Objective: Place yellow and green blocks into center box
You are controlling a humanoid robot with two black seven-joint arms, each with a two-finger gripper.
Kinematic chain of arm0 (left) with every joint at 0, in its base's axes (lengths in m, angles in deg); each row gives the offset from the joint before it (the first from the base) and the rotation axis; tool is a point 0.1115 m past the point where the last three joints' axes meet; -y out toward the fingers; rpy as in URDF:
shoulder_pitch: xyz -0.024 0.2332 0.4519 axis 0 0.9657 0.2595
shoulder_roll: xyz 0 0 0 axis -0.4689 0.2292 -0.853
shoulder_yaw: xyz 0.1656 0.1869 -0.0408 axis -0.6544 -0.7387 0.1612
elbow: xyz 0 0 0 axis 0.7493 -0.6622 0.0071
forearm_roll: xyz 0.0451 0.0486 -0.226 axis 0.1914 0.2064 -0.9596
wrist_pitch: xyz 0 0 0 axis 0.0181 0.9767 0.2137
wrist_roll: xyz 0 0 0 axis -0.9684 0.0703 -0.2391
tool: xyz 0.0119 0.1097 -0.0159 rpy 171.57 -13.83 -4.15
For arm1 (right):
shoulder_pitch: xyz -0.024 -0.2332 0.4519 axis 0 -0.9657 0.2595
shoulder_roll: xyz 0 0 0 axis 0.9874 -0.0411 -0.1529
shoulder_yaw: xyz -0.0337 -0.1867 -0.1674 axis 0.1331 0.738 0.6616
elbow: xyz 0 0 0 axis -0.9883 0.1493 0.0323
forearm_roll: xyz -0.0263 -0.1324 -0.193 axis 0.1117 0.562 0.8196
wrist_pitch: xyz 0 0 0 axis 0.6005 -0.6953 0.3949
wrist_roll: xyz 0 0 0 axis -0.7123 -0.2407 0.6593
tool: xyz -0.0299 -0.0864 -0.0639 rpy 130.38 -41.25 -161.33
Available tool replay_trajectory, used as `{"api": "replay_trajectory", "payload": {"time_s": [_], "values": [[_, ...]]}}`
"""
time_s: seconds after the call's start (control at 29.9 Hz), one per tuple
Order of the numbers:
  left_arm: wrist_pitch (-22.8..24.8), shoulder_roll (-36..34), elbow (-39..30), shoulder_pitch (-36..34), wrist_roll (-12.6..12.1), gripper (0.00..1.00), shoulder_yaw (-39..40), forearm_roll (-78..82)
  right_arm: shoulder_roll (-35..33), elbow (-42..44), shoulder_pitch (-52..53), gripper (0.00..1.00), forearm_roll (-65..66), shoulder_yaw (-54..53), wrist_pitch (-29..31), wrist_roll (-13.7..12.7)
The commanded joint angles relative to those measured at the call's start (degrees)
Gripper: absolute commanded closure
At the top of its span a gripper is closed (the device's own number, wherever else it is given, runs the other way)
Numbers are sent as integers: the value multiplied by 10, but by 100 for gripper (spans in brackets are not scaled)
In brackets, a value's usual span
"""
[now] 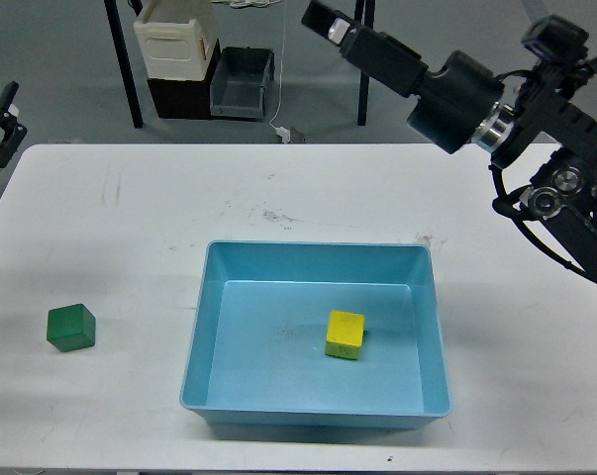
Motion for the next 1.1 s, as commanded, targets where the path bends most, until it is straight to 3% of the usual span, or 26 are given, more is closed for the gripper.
{"api": "replay_trajectory", "payload": {"time_s": [0.0, 0.07, 0.1, 0.27, 0.44, 0.6, 0.8, 1.07], "values": [[45, -17, 6, -6, 110, 0, 0, 125, -1, -25, -76, 3, -74, -96, 0, -26], [60, -36, 7, -16, 153, 0, 0, 171, 5, -30, -110, 3, -90, -145, -4, -28], [60, -51, 6, -19, 158, 0, 0, 190, 6, -33, -126, 3, -97, -166, -7, -28], [60, -101, 6, -31, 158, 4, -1, 299, 34, -75, -235, 3, -119, -264, -10, -28], [60, -103, 5, -59, 158, 8, 0, 448, 41, -123, -359, 3, -120, -326, -12, -27], [49, -99, -1, -69, 158, 7, -7, 473, 40, -141, -454, 2, -159, -349, -19, -22], [41, -105, -32, -70, 158, 7, -10, 504, 40, -141, -488, 2, -199, -379, -20, -21], [60, -168, -58, -98, 158, 2, -79, 786, 40, -137, -501, 0, -203, -377, -23, -21]]}}
